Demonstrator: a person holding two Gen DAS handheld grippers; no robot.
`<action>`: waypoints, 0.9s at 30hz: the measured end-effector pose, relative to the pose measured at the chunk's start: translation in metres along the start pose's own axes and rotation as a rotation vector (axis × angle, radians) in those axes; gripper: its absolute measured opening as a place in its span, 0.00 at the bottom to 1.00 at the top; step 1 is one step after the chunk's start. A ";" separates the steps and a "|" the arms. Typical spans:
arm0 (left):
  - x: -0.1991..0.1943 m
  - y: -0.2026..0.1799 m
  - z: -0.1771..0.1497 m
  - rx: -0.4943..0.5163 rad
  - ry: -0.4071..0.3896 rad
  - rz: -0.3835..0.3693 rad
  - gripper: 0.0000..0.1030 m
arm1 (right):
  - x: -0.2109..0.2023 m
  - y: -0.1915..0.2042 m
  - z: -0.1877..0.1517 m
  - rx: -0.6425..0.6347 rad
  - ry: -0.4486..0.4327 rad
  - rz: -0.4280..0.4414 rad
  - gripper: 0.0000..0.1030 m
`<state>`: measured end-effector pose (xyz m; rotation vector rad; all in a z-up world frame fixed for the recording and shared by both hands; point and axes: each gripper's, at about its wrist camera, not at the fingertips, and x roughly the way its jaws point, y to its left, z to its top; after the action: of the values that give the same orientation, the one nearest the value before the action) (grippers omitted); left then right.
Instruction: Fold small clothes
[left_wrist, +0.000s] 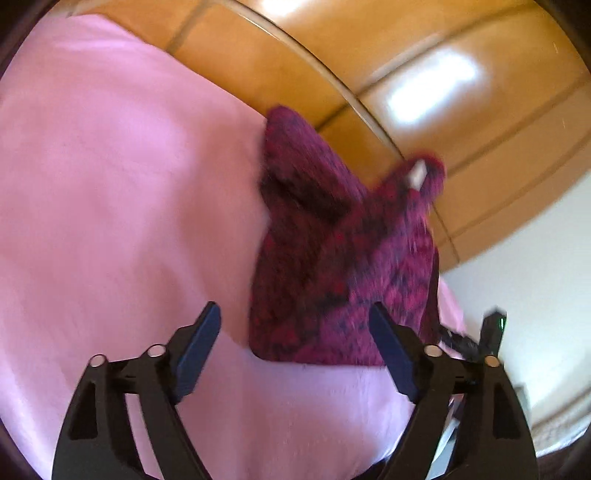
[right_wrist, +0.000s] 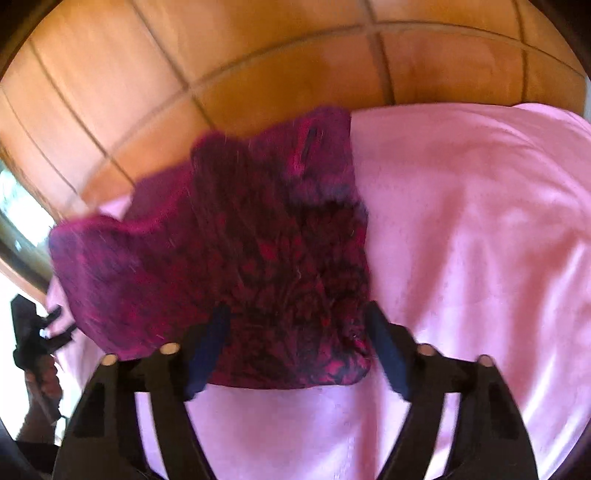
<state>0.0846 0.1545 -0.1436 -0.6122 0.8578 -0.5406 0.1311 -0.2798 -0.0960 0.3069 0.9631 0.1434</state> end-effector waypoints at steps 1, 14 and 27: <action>0.008 -0.006 -0.001 0.022 0.016 0.008 0.80 | 0.010 0.004 -0.001 -0.020 0.013 -0.030 0.60; 0.015 -0.026 -0.014 0.084 0.062 0.047 0.12 | -0.020 0.023 -0.022 -0.057 0.005 -0.071 0.11; -0.030 -0.036 -0.059 0.048 0.120 0.005 0.11 | -0.085 0.011 -0.093 0.056 0.080 0.056 0.10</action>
<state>0.0137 0.1328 -0.1332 -0.5373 0.9565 -0.5966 0.0068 -0.2735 -0.0755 0.3821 1.0392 0.1814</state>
